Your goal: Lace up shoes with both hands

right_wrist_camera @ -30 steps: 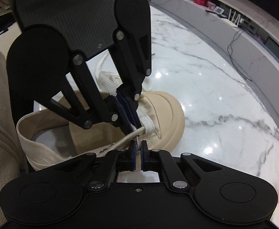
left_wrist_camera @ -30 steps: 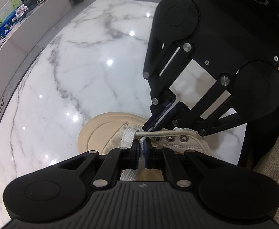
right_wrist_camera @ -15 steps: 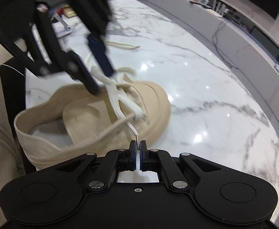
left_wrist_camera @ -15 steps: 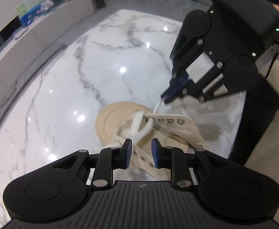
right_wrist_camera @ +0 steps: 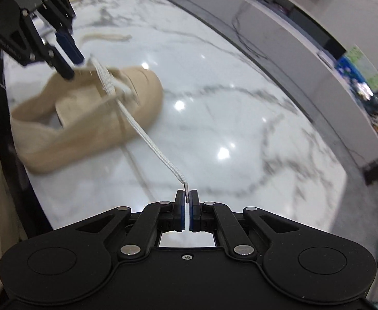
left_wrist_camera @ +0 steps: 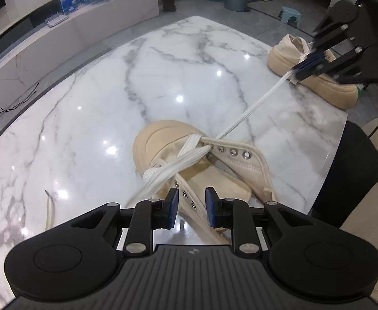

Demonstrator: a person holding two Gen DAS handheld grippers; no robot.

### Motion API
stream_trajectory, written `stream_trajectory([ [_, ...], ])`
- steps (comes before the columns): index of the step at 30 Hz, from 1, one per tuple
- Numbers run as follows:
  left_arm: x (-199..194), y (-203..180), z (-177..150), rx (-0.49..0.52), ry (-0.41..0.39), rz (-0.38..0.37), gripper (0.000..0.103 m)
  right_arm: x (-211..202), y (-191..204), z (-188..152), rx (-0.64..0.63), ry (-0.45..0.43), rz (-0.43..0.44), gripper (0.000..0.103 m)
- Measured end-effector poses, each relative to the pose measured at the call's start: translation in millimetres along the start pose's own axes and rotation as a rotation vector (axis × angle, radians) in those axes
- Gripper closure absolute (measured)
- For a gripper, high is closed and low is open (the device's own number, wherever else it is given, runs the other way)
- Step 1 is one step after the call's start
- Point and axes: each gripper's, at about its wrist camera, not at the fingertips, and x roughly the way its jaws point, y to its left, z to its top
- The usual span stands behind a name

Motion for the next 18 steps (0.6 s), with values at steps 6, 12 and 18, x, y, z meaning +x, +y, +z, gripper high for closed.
stream_trajectory([
  [6, -3.2, 4.8, -8.0, -0.027, -0.011, 0.005, 0.082, -29.8, -18.4, -31.9, 0.063, 0.064, -0.091, 0.102],
  [12, -3.4, 3.8, -9.6, -0.026, -0.010, 0.020, 0.082, -58.5, -34.1, -57.8, 0.120, 0.102, -0.166, 0.102],
  [18, -2.7, 2.6, -8.3, -0.023, -0.007, 0.025, 0.081, -77.2, -44.2, -78.9, 0.138, 0.162, -0.223, 0.102],
])
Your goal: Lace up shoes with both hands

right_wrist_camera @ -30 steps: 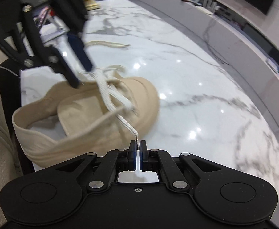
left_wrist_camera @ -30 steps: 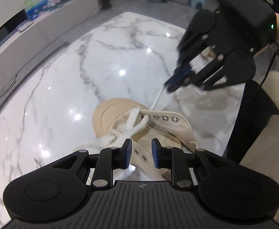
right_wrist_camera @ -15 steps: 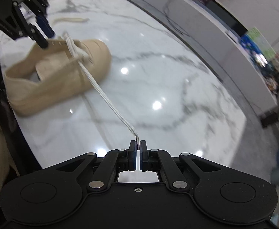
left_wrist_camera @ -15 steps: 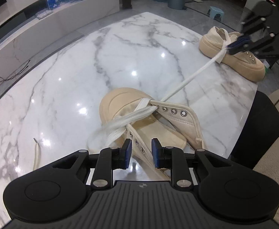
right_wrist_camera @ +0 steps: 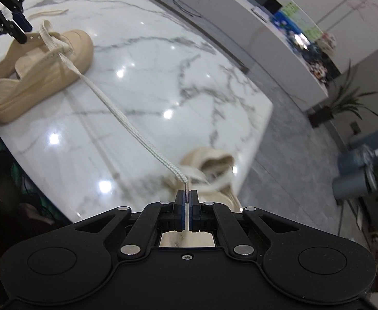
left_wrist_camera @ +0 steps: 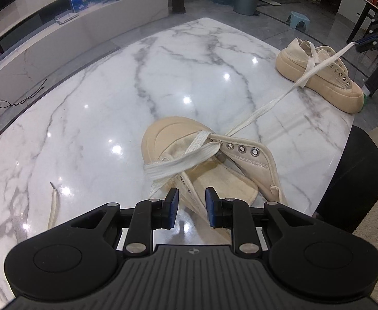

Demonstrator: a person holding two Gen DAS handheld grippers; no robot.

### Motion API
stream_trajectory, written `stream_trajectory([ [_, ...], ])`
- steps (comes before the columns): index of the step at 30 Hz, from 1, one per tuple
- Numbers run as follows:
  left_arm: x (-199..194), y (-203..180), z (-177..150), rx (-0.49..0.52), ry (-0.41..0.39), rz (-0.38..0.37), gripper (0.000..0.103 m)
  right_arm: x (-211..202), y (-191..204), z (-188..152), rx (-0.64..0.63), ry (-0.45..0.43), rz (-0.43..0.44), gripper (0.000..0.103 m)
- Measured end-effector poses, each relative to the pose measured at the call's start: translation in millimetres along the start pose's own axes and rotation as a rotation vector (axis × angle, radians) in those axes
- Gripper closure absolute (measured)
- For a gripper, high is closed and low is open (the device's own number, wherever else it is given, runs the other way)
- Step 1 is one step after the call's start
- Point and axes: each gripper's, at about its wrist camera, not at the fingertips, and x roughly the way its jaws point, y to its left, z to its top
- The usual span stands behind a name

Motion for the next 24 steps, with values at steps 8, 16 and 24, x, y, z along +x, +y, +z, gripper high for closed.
stream_trajectory([
  [8, -0.3, 0.4, -0.5, -0.012, -0.003, 0.003, 0.081, -8.6, -27.7, -31.1, 0.057, 0.108, -0.143, 0.103],
  [16, -5.6, -3.5, 0.8, -0.020, -0.034, -0.007, 0.081, -11.0, -32.9, -25.2, 0.084, 0.118, -0.208, 0.103],
  [24, -12.7, -1.8, -0.2, -0.059, -0.051, -0.038, 0.081, -21.7, 0.7, 30.5, -0.010, -0.033, -0.028, 0.103],
])
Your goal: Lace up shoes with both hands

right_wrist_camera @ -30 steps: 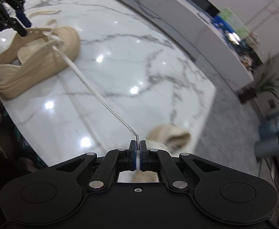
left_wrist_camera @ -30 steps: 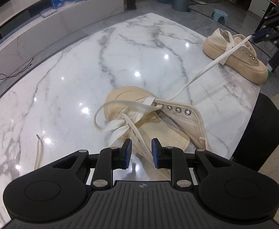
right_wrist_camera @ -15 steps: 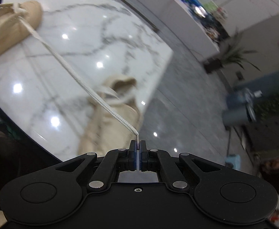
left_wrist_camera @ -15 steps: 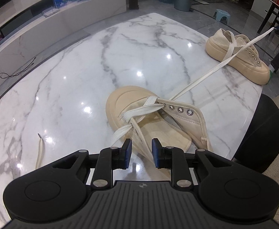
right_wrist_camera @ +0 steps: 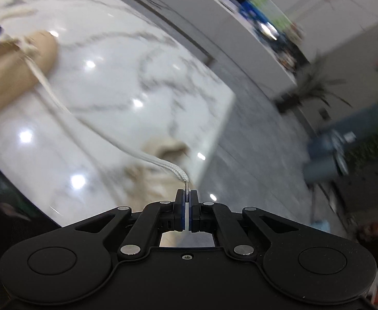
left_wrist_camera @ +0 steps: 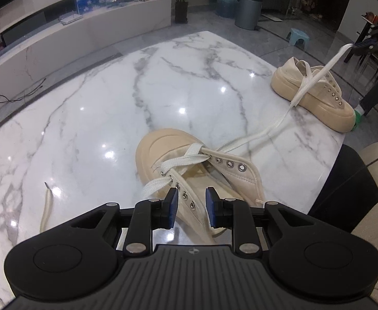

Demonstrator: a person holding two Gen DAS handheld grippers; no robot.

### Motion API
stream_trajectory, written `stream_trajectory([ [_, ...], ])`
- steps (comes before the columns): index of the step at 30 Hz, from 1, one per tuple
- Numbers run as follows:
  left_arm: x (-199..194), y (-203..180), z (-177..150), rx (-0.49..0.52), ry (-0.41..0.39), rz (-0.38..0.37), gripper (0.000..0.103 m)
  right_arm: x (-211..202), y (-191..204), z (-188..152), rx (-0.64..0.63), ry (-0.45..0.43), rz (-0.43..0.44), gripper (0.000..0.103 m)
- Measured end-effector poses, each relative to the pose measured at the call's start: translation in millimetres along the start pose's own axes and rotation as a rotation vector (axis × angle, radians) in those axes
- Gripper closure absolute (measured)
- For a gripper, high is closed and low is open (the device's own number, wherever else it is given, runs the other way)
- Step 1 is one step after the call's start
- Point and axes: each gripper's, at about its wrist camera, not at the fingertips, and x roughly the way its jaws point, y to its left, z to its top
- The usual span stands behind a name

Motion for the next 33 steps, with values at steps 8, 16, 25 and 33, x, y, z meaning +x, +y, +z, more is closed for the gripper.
stream_trajectory([
  [8, 1.9, -7.3, -1.5, 0.005, 0.011, 0.000, 0.071, 24.4, 63.6, 59.8, -0.217, -0.070, 0.144, 0.103],
  [16, 4.0, -6.3, -0.9, -0.036, -0.037, -0.010, 0.070, 51.0, 122.9, 104.8, -0.394, -0.119, 0.220, 0.103],
  [25, 9.1, 1.3, -4.1, -0.086, -0.045, 0.003, 0.070, 72.4, 164.9, 141.9, -0.531, -0.134, 0.259, 0.103],
  [33, 12.3, 4.8, -0.1, -0.113, -0.012, 0.019, 0.070, 76.7, 176.8, 160.7, -0.532, -0.156, 0.330, 0.103],
])
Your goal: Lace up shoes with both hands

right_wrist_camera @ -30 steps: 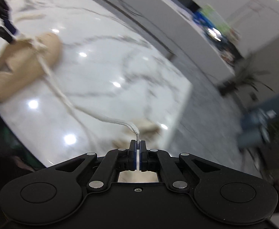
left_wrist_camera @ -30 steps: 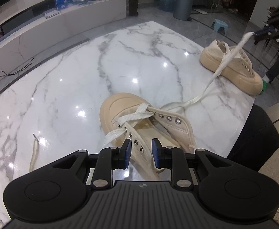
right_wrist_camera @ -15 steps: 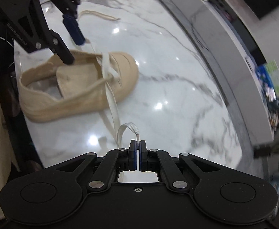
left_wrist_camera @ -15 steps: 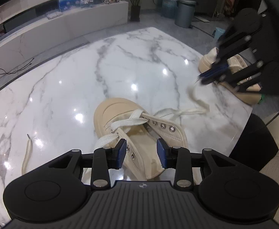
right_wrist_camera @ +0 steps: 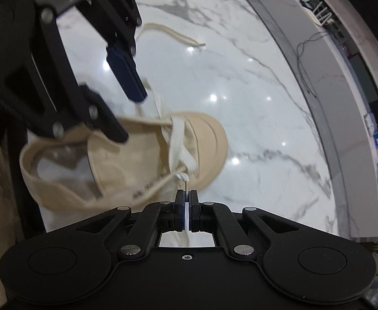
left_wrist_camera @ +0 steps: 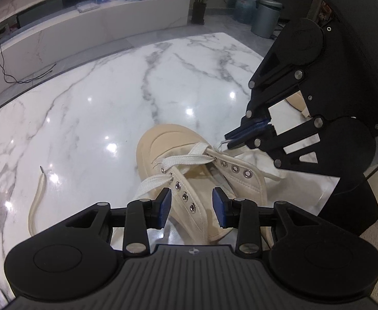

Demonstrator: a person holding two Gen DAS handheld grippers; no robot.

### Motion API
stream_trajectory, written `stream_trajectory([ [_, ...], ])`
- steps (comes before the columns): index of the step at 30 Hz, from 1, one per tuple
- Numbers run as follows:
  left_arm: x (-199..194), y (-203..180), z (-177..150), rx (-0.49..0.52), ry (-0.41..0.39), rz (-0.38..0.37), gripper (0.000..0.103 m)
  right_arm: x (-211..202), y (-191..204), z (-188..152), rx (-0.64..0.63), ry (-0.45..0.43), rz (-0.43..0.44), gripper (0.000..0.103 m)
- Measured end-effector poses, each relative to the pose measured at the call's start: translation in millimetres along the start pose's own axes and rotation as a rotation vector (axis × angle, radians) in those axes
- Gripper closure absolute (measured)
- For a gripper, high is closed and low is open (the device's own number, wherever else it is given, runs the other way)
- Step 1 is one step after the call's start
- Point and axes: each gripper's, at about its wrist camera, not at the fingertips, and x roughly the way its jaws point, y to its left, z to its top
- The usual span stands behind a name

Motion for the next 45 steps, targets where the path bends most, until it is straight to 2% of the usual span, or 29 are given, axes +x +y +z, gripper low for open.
stream_trajectory([
  [9, 2.9, 1.6, 0.0, 0.004, 0.020, 0.021, 0.070, 1.6, -7.3, 6.4, 0.064, -0.070, 0.041, 0.100],
  [12, 3.8, 1.1, -0.1, 0.010, 0.019, 0.022, 0.070, -4.2, -14.6, 2.3, 0.124, -0.117, 0.050, 0.090],
  [14, 4.1, 1.0, 0.0, 0.010, 0.019, 0.024, 0.070, -7.9, -18.5, 0.2, 0.165, -0.153, 0.064, 0.078],
  [19, 2.4, 4.3, -0.8, -0.021, 0.010, 0.018, 0.070, -15.6, -24.3, -8.9, 0.266, -0.216, 0.078, 0.078],
  [23, -1.1, 7.4, 0.4, -0.048, -0.015, -0.002, 0.069, -18.8, -28.5, -21.6, 0.387, -0.277, 0.044, 0.078],
  [25, -4.0, 9.5, 1.4, -0.066, -0.035, -0.015, 0.061, -19.3, -31.3, -28.8, 0.465, -0.313, 0.020, 0.078],
  [27, -8.4, 11.0, 1.9, -0.072, -0.073, -0.024, 0.059, -20.6, -35.1, -35.9, 0.553, -0.341, 0.003, 0.077],
  [30, -14.0, 9.3, 1.6, -0.070, -0.116, -0.006, 0.057, -20.3, -38.7, -45.8, 0.669, -0.379, 0.029, 0.069],
  [31, -14.3, 9.1, 1.9, -0.074, -0.115, -0.004, 0.057, -18.9, -39.0, -48.5, 0.703, -0.385, 0.044, 0.063],
  [33, -13.9, 10.2, 2.6, -0.099, -0.104, -0.009, 0.057, -15.2, -38.9, -52.0, 0.751, -0.389, 0.080, 0.063],
  [36, -11.9, 12.1, 3.0, -0.126, -0.079, -0.039, 0.057, -11.1, -32.2, -53.0, 0.741, -0.400, 0.088, 0.063],
  [41, -8.9, 6.8, 1.1, -0.103, -0.049, -0.011, 0.057, -7.2, -16.5, -48.8, 0.650, -0.374, 0.053, 0.068],
  [45, -4.7, 3.2, -1.9, -0.086, -0.021, -0.050, 0.057, -2.7, -9.0, -45.4, 0.617, -0.364, 0.034, 0.082],
])
